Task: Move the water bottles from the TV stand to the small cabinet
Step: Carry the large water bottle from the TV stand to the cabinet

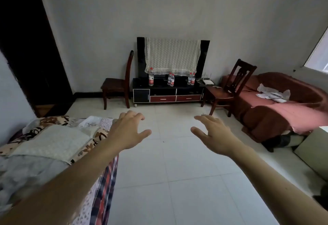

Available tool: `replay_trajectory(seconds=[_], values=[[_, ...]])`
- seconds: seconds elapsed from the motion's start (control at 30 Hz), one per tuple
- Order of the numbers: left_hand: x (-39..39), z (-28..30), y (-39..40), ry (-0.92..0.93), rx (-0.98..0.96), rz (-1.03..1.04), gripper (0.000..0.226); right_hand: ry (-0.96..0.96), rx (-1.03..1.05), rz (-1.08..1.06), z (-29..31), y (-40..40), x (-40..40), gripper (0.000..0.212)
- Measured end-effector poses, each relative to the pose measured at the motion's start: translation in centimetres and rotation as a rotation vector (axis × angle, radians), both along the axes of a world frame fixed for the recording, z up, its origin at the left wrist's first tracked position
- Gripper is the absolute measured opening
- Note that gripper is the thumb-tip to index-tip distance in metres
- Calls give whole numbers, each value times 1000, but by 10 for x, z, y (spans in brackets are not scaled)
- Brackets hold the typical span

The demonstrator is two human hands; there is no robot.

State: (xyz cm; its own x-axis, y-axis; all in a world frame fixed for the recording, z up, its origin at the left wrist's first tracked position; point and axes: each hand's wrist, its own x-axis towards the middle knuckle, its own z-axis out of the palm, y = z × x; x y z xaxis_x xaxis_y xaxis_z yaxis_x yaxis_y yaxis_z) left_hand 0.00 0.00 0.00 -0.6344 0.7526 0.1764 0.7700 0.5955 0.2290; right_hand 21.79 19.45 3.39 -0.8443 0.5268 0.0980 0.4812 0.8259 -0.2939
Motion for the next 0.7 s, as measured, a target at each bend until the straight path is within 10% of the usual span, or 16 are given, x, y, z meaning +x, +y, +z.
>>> replay_trajectory(seconds=[0.7], values=[[-250,-33,184,22,-48,4,66,-99,2,-12,-39,191,-265,60]])
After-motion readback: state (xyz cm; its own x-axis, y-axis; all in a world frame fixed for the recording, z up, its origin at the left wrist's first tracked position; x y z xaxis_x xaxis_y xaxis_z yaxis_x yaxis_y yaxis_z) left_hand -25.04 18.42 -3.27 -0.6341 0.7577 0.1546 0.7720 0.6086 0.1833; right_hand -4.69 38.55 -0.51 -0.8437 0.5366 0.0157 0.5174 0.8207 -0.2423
